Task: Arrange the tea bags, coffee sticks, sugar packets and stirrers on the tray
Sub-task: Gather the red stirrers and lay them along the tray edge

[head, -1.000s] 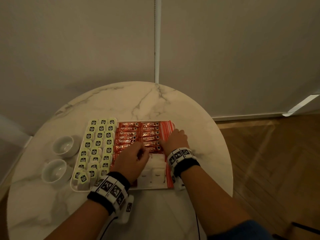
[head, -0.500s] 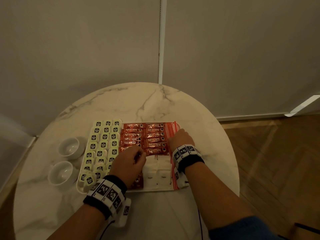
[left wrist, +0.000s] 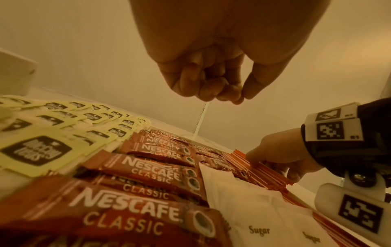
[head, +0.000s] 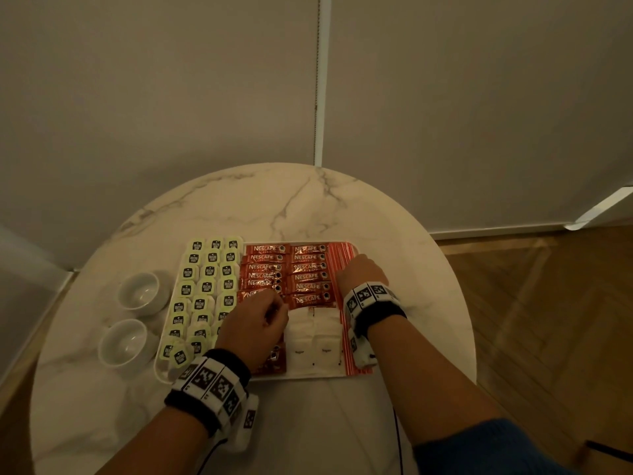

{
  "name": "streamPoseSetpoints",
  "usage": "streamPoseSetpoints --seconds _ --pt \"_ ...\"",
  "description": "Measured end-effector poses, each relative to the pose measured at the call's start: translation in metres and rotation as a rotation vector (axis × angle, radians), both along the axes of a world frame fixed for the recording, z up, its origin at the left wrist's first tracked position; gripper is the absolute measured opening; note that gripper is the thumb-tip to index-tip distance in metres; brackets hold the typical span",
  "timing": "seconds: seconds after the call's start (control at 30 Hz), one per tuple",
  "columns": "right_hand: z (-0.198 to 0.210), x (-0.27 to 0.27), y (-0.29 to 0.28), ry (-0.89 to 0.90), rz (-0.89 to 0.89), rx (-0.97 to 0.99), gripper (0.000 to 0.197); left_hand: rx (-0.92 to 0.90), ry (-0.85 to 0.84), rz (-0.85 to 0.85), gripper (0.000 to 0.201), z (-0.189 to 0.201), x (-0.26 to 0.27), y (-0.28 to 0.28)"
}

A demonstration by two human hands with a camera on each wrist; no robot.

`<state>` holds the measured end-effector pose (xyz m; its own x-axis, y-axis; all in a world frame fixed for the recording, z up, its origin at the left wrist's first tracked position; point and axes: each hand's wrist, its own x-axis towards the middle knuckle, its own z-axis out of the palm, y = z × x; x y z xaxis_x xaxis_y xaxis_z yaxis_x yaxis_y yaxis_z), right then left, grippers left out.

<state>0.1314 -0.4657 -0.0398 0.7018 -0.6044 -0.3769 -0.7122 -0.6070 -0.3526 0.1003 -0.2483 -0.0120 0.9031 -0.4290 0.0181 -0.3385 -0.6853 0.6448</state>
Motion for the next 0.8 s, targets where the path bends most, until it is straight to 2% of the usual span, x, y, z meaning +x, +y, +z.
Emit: streamPoseSetpoints --seconds 0.13,0.3,0.4,0.5,0.67,0.8 --pt "0.001 -0.001 -0.002 -0.004 0.023 -0.011 0.009 0.0 0.006 0.0 0.012 -0.001 -0.001 -0.001" --pt "0.003 -0.002 -0.006 -0.017 0.059 0.03 0.014 -0.001 0.001 0.004 0.011 -0.001 -0.002 -0.002" --pt "0.019 -0.011 -0.013 -0.021 0.072 0.107 0.023 -0.016 0.005 0.015 0.012 0.001 -0.003 0.0" --pt "0.036 -0.045 -0.013 -0.014 0.111 0.141 0.018 -0.044 0.013 0.028 0.014 0.004 -0.005 0.005" --pt "0.016 -0.117 0.017 0.15 0.178 0.176 0.018 -0.058 0.011 0.016 0.013 0.002 -0.008 0.008" --pt "0.004 -0.123 0.025 0.16 0.167 0.143 0.026 -0.072 0.057 -0.017 0.011 0.001 -0.014 -0.003"
